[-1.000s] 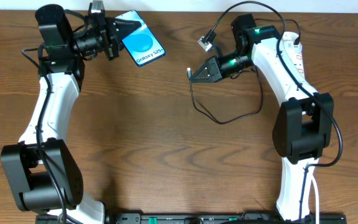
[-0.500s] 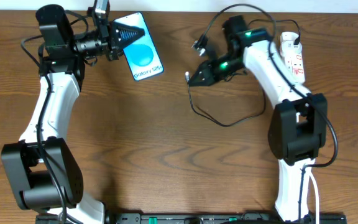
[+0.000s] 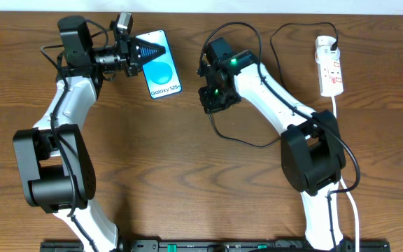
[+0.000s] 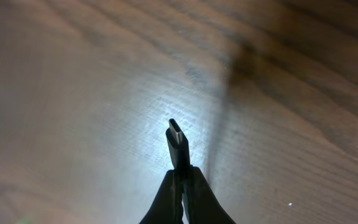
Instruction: Plug charger to phone and switch on socket
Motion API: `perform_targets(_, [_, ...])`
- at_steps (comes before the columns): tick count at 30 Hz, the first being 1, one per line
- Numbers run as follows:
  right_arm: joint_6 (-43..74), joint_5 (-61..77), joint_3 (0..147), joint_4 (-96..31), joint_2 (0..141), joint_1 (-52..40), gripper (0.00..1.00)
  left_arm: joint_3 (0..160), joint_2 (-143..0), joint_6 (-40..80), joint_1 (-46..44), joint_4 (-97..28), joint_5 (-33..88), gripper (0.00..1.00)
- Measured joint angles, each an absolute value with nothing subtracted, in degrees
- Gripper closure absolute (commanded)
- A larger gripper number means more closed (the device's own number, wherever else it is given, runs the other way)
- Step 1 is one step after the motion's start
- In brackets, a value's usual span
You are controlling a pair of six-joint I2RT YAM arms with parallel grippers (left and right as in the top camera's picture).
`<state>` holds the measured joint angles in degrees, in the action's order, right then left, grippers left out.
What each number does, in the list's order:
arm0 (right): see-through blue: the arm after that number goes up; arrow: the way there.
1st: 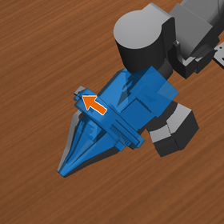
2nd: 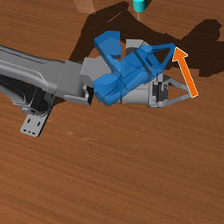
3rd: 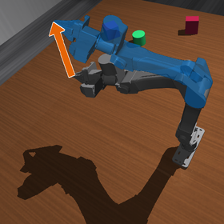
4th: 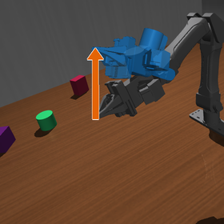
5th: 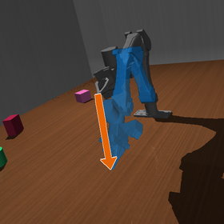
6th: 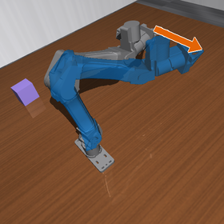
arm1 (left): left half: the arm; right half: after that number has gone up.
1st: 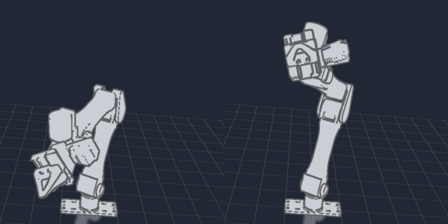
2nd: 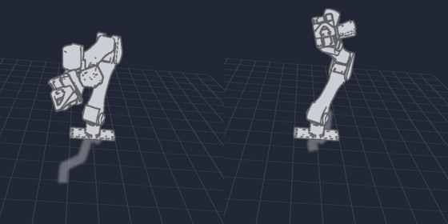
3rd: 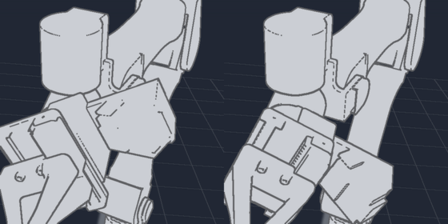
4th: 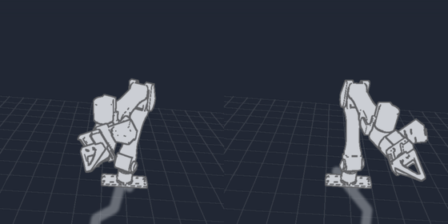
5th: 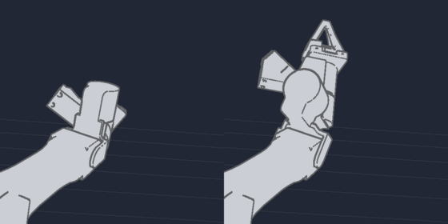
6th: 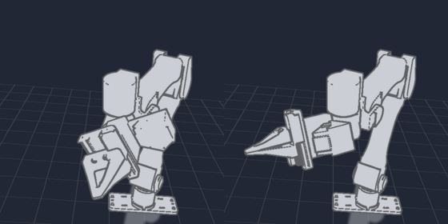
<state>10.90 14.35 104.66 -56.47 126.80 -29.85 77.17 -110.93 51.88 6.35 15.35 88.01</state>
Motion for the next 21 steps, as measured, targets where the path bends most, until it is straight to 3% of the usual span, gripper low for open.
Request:
perform_targets(4, [13.54, 11.81, 102.24, -54.48, 126.8, -30.04, 0.97, 77.17, -110.91, 55.24, 6.33, 15.59, 88.25, 0.93])
perform_targets(12, [16.71, 10.15, 99.94, -52.31, 126.8, -30.04, 0.71, 77.17, -110.91, 66.98, 6.35, 15.59, 88.2, 0.93])
perform_targets(21, [19.99, 9.23, 97.1, -46.83, 126.8, -30.02, 0.69, 77.17, -110.91, 75.05, 6.33, 15.57, 87.96, 0.93])
